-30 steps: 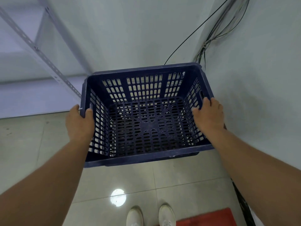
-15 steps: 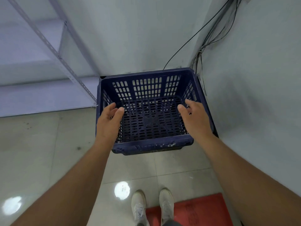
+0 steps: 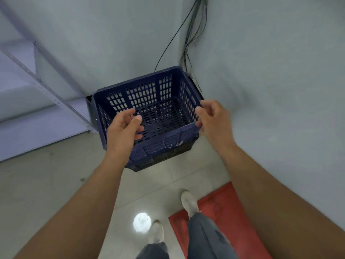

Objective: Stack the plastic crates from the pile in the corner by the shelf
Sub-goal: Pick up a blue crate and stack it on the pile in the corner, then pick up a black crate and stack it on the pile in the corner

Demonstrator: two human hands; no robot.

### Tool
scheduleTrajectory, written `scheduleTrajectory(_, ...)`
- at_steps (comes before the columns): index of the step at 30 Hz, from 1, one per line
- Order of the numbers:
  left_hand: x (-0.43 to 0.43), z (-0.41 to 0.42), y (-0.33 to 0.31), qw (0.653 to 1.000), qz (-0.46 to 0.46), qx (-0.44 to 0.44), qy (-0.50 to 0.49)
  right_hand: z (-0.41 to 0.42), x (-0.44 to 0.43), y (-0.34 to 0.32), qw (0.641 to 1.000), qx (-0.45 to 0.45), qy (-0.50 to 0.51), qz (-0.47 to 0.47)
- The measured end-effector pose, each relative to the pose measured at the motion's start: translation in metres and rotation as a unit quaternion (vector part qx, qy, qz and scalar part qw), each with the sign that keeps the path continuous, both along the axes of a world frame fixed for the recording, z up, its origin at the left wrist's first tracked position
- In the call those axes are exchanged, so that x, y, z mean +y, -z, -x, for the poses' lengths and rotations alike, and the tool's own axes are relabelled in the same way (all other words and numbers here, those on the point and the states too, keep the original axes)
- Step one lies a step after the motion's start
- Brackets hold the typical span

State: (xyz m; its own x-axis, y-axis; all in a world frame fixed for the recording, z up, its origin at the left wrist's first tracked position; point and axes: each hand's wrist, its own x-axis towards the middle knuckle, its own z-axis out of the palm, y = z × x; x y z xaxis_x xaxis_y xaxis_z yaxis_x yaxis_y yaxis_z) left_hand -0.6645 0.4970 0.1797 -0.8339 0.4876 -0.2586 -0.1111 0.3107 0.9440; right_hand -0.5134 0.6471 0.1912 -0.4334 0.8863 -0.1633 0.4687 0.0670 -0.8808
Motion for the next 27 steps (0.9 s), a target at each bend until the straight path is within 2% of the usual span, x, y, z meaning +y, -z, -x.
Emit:
scheduleTrajectory(6, -0.023, -0.031, -0.021, 0.994, -0.018, 0.02, 0.102, -0.055, -0.063, -0.013, 0.993, 0.047, 0.109, 0.011)
scheduleTrajectory(12, -0.029, -0.107, -0.021, 0.975, -0.025, -0.025, 0.219, -0.147, -0.114, -0.019, 0.978, 0.048, 0.203, 0.01)
scheduleTrajectory(17, -0.019, -0.203, -0.022, 0.935, -0.039, -0.083, 0.342, -0.248, -0.154, -0.026, 0.948, 0.035, 0.315, -0.003)
scheduleTrajectory(27, -0.059, -0.429, -0.024, 0.832, -0.047, -0.089, 0.545, -0.45, -0.27, -0.033, 0.865, 0.082, 0.495, -0.009)
